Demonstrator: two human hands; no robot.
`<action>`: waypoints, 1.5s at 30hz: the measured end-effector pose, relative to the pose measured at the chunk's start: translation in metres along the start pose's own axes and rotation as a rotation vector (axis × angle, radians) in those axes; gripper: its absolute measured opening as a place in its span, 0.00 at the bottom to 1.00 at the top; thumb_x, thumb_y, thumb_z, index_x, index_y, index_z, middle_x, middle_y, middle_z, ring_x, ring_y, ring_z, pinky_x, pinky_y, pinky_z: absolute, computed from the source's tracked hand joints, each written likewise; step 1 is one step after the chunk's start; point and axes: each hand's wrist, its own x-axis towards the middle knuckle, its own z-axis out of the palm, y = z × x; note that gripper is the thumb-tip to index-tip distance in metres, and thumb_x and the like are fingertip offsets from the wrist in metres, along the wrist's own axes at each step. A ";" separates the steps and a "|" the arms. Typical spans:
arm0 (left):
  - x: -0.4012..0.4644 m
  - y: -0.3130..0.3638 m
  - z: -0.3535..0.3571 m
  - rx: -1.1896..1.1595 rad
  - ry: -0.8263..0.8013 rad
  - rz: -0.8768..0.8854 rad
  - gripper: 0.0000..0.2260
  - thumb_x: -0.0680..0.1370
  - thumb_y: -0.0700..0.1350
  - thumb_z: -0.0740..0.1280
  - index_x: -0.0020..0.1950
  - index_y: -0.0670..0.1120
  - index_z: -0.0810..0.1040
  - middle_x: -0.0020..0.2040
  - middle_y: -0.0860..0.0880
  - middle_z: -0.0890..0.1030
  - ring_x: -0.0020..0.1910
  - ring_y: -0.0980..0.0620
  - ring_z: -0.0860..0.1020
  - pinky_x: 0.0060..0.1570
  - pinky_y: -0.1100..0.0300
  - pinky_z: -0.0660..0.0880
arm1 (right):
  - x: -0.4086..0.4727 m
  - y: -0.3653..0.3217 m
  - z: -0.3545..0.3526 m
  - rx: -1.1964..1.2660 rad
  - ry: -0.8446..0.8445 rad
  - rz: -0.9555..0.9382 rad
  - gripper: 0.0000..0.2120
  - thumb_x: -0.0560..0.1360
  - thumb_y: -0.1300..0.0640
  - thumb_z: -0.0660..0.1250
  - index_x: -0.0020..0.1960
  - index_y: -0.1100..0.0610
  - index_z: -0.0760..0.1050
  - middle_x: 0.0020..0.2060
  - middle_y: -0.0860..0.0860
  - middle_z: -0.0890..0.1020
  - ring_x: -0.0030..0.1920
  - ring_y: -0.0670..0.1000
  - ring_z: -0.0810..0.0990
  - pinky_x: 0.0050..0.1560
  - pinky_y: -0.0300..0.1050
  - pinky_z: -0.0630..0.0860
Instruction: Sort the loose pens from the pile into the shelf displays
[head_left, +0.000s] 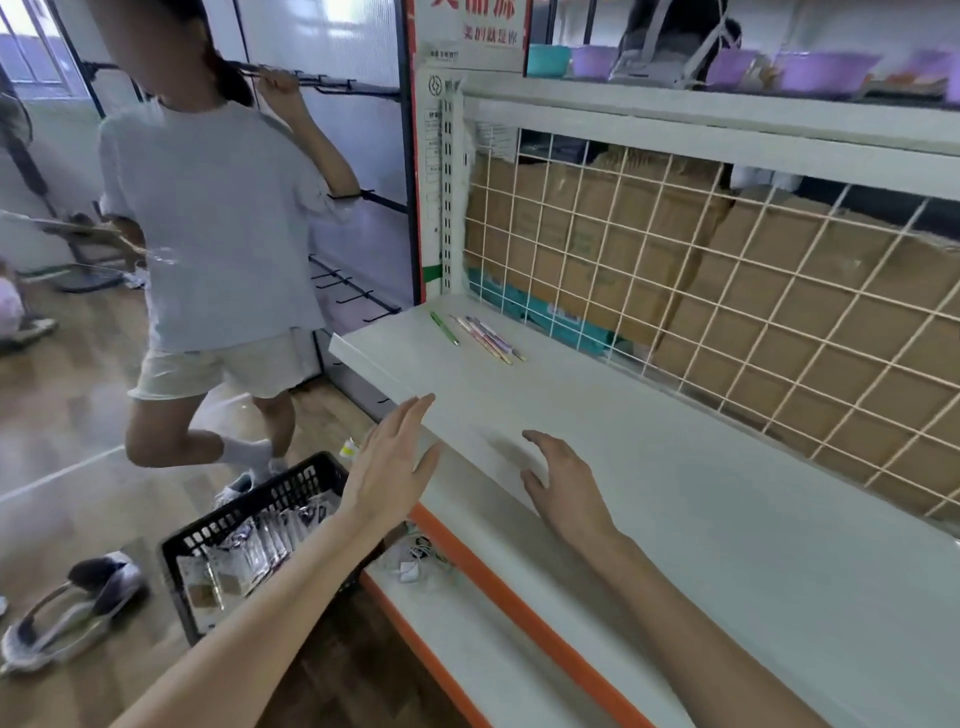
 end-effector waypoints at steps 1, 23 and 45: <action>0.005 -0.004 0.001 -0.016 0.010 -0.002 0.25 0.79 0.46 0.63 0.75 0.48 0.60 0.72 0.47 0.65 0.66 0.45 0.70 0.65 0.51 0.66 | 0.008 0.000 0.003 -0.009 -0.002 0.003 0.22 0.78 0.62 0.60 0.71 0.57 0.64 0.69 0.54 0.69 0.68 0.52 0.67 0.64 0.33 0.57; 0.242 -0.109 0.089 -0.204 -0.218 -0.324 0.18 0.80 0.48 0.61 0.69 0.50 0.66 0.60 0.47 0.74 0.51 0.52 0.76 0.54 0.57 0.73 | 0.276 0.031 0.069 0.048 0.123 0.069 0.21 0.74 0.66 0.60 0.66 0.59 0.72 0.58 0.58 0.78 0.57 0.58 0.74 0.55 0.40 0.66; 0.367 -0.152 0.111 -0.113 -0.450 -0.333 0.20 0.73 0.38 0.69 0.62 0.37 0.67 0.52 0.37 0.79 0.53 0.40 0.77 0.46 0.53 0.73 | 0.353 0.029 0.097 -0.493 0.001 0.266 0.15 0.80 0.59 0.54 0.62 0.57 0.75 0.57 0.55 0.76 0.57 0.56 0.74 0.55 0.46 0.70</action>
